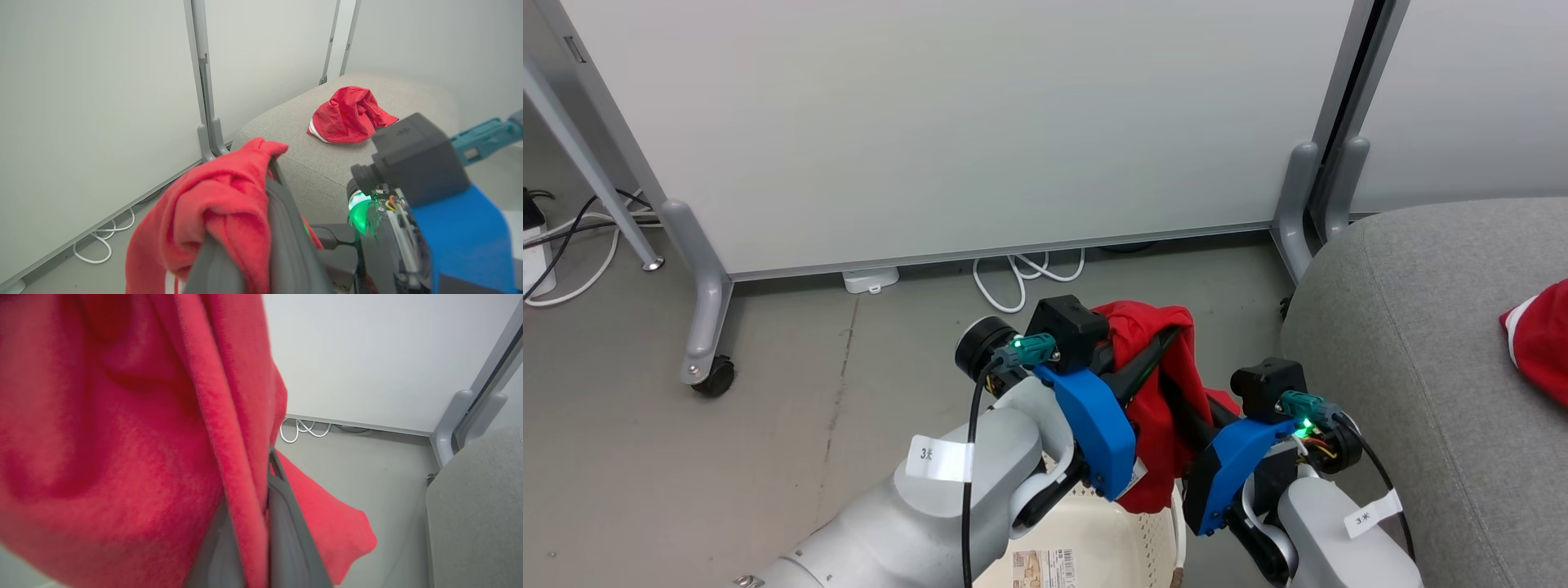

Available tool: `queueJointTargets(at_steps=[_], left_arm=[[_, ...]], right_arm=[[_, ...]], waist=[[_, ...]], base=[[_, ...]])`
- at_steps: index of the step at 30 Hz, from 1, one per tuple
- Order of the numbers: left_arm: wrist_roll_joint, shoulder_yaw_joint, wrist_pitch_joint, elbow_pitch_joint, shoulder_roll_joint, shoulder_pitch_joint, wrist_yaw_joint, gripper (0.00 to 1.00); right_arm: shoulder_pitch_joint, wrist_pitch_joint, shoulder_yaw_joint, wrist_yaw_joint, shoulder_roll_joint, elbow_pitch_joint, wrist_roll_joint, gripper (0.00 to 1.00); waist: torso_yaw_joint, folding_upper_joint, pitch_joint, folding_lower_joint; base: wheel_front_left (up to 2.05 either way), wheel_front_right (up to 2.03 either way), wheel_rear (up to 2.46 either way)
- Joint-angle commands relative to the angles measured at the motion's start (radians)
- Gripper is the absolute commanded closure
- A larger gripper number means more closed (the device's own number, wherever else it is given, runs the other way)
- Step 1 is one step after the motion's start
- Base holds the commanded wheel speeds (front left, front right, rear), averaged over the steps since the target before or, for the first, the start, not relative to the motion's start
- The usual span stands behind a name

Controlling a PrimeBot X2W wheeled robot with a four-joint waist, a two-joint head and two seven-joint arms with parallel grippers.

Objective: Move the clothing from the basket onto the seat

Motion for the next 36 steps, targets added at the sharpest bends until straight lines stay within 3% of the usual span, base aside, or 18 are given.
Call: queueJointTargets(at_steps=[1, 9, 10, 11, 12, 13, 14, 15, 16, 25, 36], left_arm=[[-0.005, 0.008, -0.005, -0.001, 0.004, 0.002, -0.001, 1.00], [-0.024, 0.009, -0.005, -0.009, 0.003, 0.014, -0.001, 1.00], [-0.029, 0.009, -0.005, -0.010, 0.003, 0.017, -0.001, 0.87], [-0.035, 0.010, -0.005, -0.011, 0.003, 0.022, -0.001, 0.68], [-0.035, 0.010, -0.005, -0.011, 0.003, 0.025, -0.001, 0.57], [-0.035, 0.010, -0.005, -0.011, 0.003, 0.025, -0.001, 0.57], [-0.034, 0.012, -0.005, -0.013, 0.007, 0.030, -0.001, 0.15], [-0.034, 0.012, -0.005, -0.013, 0.007, 0.030, -0.001, 0.15], [-0.019, 0.026, -0.005, -0.015, 0.012, 0.033, -0.001, 0.00], [0.075, 0.139, -0.005, -0.049, 0.054, 0.139, -0.001, 0.00], [0.257, 0.372, -0.005, -0.248, 0.167, 0.384, -0.001, 0.00]], right_arm=[[-0.016, -0.008, -0.002, 0.000, -0.001, 0.005, 0.000, 1.00], [-0.022, -0.023, -0.006, 0.000, -0.001, 0.016, 0.002, 1.00], [-0.023, -0.024, -0.007, 0.000, -0.001, 0.017, 0.002, 1.00], [-0.023, -0.026, -0.009, 0.000, -0.001, 0.018, 0.002, 1.00], [-0.023, -0.028, -0.010, 0.000, -0.001, 0.020, 0.002, 1.00], [-0.023, -0.028, -0.010, 0.000, -0.001, 0.020, 0.002, 1.00], [-0.025, -0.030, -0.013, 0.000, -0.001, 0.022, 0.001, 1.00], [-0.025, -0.030, -0.013, 0.000, -0.001, 0.022, 0.001, 1.00], [-0.028, -0.034, -0.016, 0.000, -0.001, 0.021, 0.000, 1.00], [-0.030, -0.042, -0.035, 0.000, -0.001, 0.011, -0.009, 1.00], [-0.012, -0.049, -0.093, 0.000, -0.001, -0.007, -0.033, 1.00]], waist=[[-0.001, 0.0000, 0.000, -0.0001], [0.002, 0.0000, -0.002, -0.0001], [0.002, 0.0000, -0.003, -0.0001], [0.002, 0.0000, -0.003, -0.0001], [0.002, 0.0000, -0.004, -0.0001], [0.002, 0.0000, -0.004, -0.0001], [0.001, 0.0000, -0.004, -0.0001], [0.001, 0.0000, -0.004, -0.0001], [0.000, 0.0000, -0.004, -0.0001], [-0.006, 0.0000, 0.002, -0.0001], [0.000, 0.0000, 0.010, -0.0001]], base=[[0.00, 0.00, 0.00], [0.00, 0.00, 0.00], [0.00, 0.00, 0.00], [0.00, 0.00, 0.00], [0.00, 0.00, 0.00], [0.00, 0.00, 0.00], [0.00, 0.00, 0.00], [0.00, 0.00, 0.00], [0.00, 0.00, 0.00], [0.00, 0.00, 0.00], [0.00, 0.00, 0.00]])
